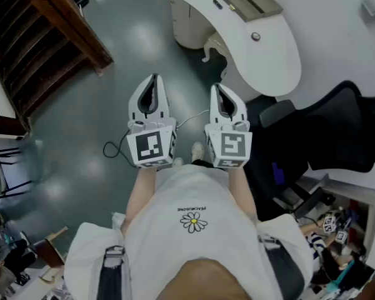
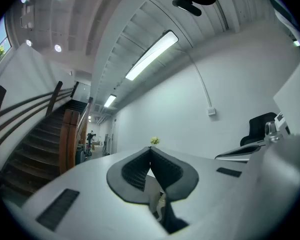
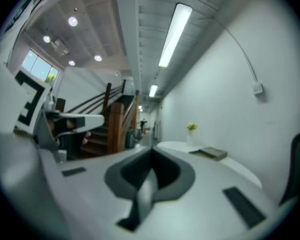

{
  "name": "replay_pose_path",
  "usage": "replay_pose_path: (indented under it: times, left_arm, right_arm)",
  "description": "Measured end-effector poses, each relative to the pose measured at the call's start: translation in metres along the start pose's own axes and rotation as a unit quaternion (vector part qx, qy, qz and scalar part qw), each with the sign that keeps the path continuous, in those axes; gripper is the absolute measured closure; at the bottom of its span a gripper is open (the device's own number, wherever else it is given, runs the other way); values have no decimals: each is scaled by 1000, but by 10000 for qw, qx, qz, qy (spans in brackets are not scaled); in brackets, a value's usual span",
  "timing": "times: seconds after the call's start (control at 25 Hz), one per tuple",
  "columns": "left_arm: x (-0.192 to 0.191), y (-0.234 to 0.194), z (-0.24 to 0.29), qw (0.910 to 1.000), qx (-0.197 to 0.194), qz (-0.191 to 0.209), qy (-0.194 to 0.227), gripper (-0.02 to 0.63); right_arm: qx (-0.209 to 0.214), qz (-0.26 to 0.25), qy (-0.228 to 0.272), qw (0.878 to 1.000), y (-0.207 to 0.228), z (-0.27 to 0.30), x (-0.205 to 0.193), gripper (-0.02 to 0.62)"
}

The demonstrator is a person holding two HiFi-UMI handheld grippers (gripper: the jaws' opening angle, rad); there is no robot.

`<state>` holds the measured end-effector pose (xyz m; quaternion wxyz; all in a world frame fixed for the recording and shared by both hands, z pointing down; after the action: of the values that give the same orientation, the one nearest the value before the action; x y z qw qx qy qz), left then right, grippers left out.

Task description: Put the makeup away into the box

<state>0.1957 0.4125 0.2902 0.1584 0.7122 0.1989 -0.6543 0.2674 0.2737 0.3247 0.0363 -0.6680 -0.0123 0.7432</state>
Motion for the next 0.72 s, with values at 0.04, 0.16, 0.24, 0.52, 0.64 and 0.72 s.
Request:
replay_pose_path:
  times: [0.04,0.16,0.24,0.52,0.64,0.72]
  left_arm:
    - [0,0,2,10000,-5,4,8,586]
    - [0,0,6,10000,4,11,25,586]
    - [0,0,8,10000,32,11,5,586]
    - [-3,15,14,9999,-84,46,-45,586]
    - [-7,20,20,9999,-100,76,-72,586]
    - [-11,22,26,9999,-61,99,-115,586]
  right_arm:
    - [-7,1,9,10000,1,1,0,566]
    - [-3,-4,21,10000,3,4,0,566]
    - [15,8,9,10000,4,5,-2,566]
    - [34,114,4,9999,15,4,-5,566]
    - [97,256,100,9996,22,4,-7,566]
    - [129,347,129,9992,27,5,-9,566]
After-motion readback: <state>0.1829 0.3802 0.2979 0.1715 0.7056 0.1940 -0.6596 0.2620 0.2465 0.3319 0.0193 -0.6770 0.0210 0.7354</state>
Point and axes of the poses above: the fingertips, and each gripper's own axes: z forward along the fingers, y to its right, x out of its top, the point moved 2 cm from there along -z, backward along the fingers, and after that the axes turned 7 degrees about x, right-handed, at the moved point
